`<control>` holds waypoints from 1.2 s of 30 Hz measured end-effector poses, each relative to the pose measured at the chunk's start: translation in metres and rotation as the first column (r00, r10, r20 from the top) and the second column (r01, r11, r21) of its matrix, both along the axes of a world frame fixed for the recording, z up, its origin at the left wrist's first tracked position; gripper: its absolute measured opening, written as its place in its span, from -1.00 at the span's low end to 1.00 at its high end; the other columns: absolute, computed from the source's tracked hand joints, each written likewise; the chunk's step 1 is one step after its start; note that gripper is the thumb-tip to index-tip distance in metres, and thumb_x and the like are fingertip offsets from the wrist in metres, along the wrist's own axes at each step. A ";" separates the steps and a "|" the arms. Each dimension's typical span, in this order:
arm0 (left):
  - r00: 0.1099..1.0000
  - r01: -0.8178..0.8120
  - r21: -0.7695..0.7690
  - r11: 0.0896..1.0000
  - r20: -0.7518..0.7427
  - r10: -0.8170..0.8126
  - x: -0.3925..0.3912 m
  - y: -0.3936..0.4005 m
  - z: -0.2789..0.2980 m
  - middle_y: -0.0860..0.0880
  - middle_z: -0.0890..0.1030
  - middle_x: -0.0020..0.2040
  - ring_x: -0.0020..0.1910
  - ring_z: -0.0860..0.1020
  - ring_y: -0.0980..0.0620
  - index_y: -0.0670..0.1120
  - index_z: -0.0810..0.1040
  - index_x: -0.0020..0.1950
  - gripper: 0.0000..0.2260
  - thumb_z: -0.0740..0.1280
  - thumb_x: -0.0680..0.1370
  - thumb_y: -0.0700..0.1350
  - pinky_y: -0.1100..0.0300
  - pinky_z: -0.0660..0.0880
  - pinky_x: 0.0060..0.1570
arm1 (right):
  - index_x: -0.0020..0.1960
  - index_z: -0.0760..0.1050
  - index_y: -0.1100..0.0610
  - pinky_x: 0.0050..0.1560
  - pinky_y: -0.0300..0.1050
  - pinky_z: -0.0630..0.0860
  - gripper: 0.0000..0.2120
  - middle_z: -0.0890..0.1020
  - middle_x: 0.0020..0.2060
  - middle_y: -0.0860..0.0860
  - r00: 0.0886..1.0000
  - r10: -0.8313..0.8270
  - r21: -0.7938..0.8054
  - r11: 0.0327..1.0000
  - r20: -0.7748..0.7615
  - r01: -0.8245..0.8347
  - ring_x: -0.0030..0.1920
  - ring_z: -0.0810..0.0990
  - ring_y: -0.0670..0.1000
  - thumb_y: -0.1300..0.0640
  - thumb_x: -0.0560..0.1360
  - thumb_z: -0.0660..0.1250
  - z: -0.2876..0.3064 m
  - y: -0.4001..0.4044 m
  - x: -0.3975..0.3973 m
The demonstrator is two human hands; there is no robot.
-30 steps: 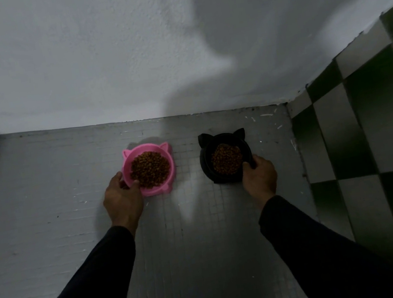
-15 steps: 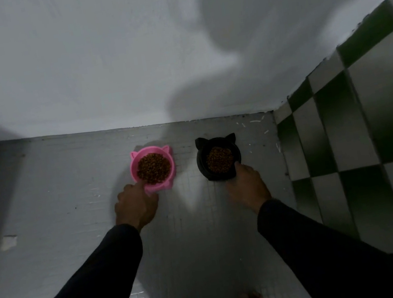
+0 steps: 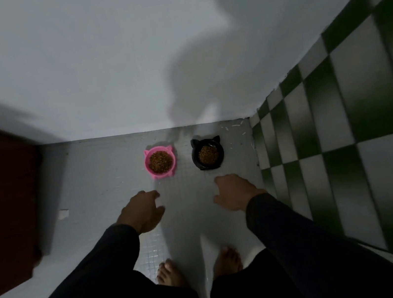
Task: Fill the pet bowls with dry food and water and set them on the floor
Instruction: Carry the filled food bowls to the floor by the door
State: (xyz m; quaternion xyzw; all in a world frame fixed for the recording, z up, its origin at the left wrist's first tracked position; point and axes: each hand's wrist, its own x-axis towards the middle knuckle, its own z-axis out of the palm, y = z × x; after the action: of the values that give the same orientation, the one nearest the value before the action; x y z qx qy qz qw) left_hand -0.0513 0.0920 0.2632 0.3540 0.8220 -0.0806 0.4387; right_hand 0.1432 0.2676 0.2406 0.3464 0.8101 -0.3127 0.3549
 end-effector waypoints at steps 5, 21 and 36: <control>0.998 0.056 0.007 0.998 0.003 -0.056 0.019 -0.006 0.115 -0.15 0.48 0.44 0.37 0.49 -0.11 -0.03 0.35 0.57 -0.52 0.27 0.68 0.09 0.01 0.45 0.36 | 0.19 0.46 0.14 0.11 0.01 0.52 -0.73 0.56 0.17 0.12 1.000 -0.013 0.015 1.000 -0.025 0.013 0.13 0.55 0.16 -0.02 0.61 0.25 0.119 -0.015 0.012; 0.949 0.231 0.112 0.966 -0.247 -0.198 0.049 -0.016 0.414 -0.11 0.52 0.36 0.28 0.52 -0.10 0.03 0.37 0.53 -0.51 0.24 0.66 0.19 -0.03 0.49 0.28 | 0.48 0.36 0.13 0.35 0.03 0.45 -0.54 0.47 0.40 0.15 0.974 -0.130 0.161 0.974 -0.185 0.160 0.34 0.47 0.16 0.02 0.63 0.25 0.427 -0.035 0.044; 0.915 0.268 0.265 0.926 -0.371 -0.159 0.046 0.035 0.547 -0.08 0.43 0.47 0.42 0.44 -0.13 0.08 0.32 0.57 -0.47 0.24 0.64 0.23 -0.12 0.42 0.36 | 0.47 0.36 0.10 0.36 0.11 0.41 -0.52 0.46 0.38 0.11 0.960 -0.053 0.429 0.887 -0.275 0.172 0.37 0.42 0.17 -0.08 0.62 0.23 0.569 0.005 0.059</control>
State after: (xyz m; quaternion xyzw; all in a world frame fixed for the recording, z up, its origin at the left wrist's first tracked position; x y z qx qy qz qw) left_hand -0.0057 0.1270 0.8105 0.4876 0.8439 -0.0588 0.2161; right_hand 0.2022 0.2729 0.8099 0.4223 0.8775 -0.1799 0.1391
